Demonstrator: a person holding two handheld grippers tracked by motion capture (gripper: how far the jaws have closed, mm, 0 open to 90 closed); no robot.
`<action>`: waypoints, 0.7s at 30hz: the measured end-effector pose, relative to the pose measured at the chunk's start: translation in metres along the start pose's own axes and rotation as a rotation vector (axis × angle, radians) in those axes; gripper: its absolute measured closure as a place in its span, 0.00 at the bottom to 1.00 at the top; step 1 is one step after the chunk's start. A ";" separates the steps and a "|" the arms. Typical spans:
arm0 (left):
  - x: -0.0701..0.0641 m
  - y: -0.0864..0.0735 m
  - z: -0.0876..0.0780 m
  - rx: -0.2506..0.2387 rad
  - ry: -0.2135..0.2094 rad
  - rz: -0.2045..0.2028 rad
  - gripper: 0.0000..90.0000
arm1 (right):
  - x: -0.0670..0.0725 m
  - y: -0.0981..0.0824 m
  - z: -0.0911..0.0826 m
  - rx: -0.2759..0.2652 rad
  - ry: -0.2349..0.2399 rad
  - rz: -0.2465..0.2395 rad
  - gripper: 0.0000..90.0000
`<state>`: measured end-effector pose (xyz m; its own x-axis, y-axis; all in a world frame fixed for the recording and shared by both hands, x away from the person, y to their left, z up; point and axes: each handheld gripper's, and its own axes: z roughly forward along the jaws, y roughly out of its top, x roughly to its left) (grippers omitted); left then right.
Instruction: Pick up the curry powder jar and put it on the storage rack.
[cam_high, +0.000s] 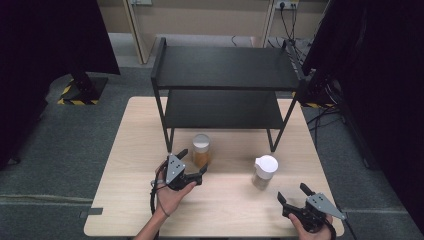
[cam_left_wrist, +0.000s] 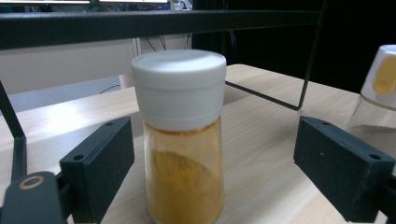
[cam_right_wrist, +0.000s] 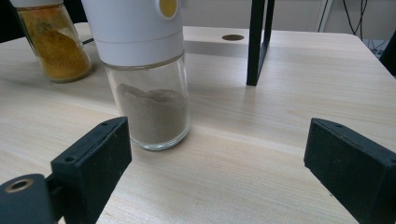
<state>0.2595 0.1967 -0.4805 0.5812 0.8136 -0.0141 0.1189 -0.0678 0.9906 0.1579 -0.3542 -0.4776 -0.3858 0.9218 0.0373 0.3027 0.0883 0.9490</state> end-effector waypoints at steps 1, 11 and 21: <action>0.000 0.001 0.002 0.000 0.000 0.000 0.13 | 0.000 0.000 0.000 0.000 0.001 0.000 0.08; 0.000 0.003 0.018 0.019 0.021 -0.002 0.15 | -0.001 0.000 0.000 0.001 0.006 0.000 0.08; 0.002 0.002 0.034 0.038 0.048 -0.015 0.20 | -0.001 0.001 0.000 0.004 0.007 -0.001 0.08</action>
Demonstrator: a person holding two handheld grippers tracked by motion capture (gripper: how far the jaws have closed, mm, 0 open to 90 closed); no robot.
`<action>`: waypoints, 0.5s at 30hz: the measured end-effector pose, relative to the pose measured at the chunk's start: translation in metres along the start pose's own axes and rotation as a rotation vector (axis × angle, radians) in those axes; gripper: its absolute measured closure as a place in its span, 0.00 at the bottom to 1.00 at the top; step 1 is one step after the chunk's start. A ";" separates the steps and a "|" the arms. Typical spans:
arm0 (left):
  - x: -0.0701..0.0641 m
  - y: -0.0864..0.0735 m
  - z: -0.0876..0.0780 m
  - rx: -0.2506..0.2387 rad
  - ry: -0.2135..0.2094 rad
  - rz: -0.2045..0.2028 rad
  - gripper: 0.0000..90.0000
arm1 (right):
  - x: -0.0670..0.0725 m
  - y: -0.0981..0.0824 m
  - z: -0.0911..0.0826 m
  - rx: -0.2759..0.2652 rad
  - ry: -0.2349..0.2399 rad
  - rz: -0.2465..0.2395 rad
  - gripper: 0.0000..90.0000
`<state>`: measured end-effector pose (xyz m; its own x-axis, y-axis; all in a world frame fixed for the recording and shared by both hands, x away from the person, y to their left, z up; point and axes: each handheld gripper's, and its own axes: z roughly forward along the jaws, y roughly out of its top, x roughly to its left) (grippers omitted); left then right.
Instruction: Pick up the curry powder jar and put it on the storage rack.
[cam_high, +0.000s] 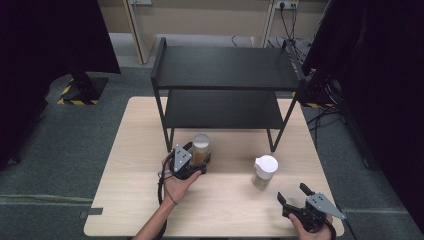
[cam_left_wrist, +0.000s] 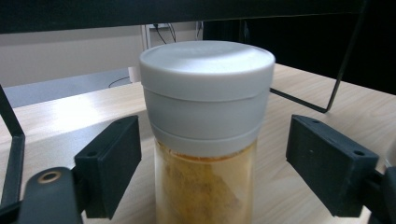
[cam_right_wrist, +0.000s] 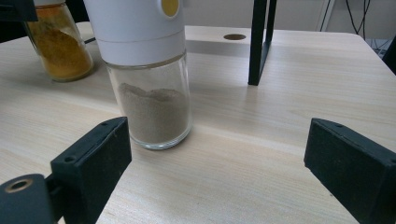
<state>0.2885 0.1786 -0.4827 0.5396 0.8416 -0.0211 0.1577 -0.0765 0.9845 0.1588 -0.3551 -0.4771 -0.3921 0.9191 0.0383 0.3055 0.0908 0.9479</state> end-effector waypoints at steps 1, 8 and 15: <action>0.000 0.000 0.001 -0.001 0.004 -0.001 0.21 | 0.000 0.000 0.000 0.000 0.000 -0.001 0.08; -0.001 0.000 0.006 -0.009 0.018 -0.011 0.26 | 0.000 0.001 0.000 0.003 0.003 -0.002 0.08; -0.001 0.002 0.010 0.000 0.019 -0.006 0.30 | -0.001 0.001 0.000 0.003 0.004 -0.001 0.08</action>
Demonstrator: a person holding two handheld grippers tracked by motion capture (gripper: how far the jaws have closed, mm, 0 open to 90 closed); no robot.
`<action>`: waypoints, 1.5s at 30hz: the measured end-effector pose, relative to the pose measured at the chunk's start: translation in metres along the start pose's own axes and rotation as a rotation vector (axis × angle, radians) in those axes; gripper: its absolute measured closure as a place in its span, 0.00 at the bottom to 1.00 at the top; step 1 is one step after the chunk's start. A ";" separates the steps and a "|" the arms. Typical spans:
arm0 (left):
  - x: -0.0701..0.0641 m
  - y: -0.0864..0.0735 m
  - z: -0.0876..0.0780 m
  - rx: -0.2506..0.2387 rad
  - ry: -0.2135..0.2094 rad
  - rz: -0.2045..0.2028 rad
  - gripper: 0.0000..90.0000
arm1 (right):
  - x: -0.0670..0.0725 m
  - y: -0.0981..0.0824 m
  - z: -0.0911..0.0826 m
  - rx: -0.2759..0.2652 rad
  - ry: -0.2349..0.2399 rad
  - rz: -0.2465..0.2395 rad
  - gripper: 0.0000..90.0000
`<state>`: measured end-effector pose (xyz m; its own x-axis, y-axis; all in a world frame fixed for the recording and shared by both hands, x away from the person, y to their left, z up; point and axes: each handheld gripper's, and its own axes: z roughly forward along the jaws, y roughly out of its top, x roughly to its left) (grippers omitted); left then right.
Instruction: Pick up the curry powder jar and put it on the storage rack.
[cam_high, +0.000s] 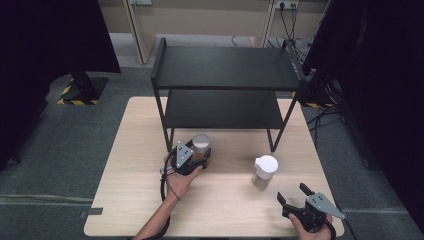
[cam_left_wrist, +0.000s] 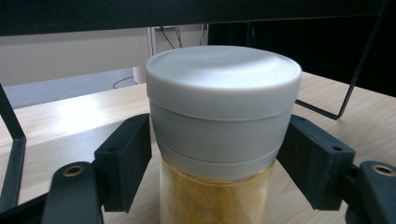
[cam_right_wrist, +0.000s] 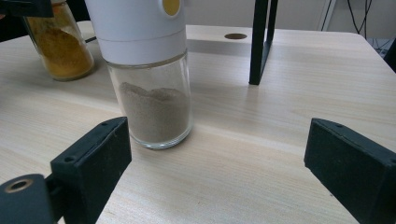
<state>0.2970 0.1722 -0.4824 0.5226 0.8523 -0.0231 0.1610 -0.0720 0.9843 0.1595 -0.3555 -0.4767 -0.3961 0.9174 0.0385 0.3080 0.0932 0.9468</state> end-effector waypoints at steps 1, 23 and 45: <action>0.000 0.000 0.000 0.002 0.000 0.000 0.31 | 0.000 0.000 0.000 0.001 0.001 0.001 0.08; -0.003 0.005 0.002 0.019 0.010 -0.010 0.39 | -0.001 0.000 0.000 0.002 0.003 0.002 0.08; -0.003 0.025 -0.044 -0.061 0.023 0.016 0.39 | 0.000 0.001 0.000 0.003 -0.002 0.003 0.08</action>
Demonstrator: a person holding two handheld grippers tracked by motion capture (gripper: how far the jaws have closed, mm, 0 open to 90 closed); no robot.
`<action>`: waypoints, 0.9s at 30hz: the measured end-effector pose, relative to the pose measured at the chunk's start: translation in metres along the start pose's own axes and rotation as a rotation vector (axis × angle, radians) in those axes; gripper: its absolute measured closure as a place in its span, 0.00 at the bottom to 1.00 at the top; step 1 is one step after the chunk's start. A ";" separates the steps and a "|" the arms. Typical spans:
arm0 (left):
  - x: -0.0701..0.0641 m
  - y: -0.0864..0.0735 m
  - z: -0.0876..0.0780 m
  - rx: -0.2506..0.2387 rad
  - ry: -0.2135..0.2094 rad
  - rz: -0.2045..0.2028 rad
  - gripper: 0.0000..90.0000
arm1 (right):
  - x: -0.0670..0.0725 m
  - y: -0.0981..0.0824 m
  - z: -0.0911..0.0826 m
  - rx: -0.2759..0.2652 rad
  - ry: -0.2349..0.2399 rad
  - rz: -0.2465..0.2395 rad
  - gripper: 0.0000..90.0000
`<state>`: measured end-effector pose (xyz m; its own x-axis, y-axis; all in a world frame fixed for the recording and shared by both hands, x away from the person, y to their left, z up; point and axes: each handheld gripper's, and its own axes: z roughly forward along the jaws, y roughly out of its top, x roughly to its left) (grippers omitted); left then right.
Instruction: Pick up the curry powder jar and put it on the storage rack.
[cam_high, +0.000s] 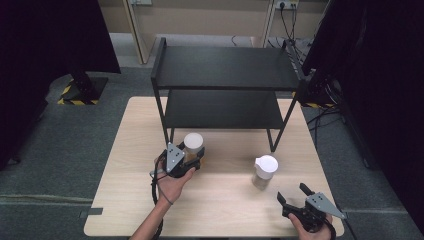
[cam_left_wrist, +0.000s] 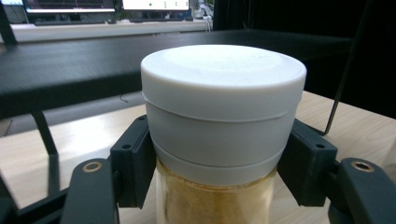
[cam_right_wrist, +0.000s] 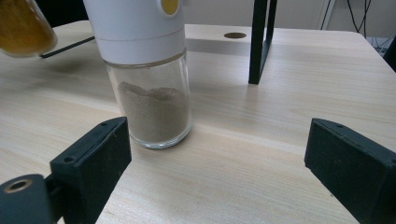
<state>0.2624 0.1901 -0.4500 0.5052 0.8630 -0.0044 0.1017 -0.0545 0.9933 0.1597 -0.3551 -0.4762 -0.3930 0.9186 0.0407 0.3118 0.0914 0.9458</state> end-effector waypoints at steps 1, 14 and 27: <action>0.000 0.002 -0.002 -0.001 0.002 0.004 0.39 | 0.000 0.000 0.000 0.000 -0.001 0.000 0.08; -0.002 0.029 -0.021 -0.090 0.025 0.028 0.39 | 0.000 0.000 0.000 0.001 -0.001 -0.001 0.08; -0.007 0.049 -0.028 -0.151 0.037 0.040 0.39 | 0.000 0.000 0.000 0.002 0.001 0.000 0.08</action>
<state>0.2395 0.1958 -0.3980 0.4745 0.8795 0.0373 -0.0498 -0.0155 0.9986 0.1602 -0.3552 -0.4760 -0.3935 0.9184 0.0409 0.3133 0.0921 0.9452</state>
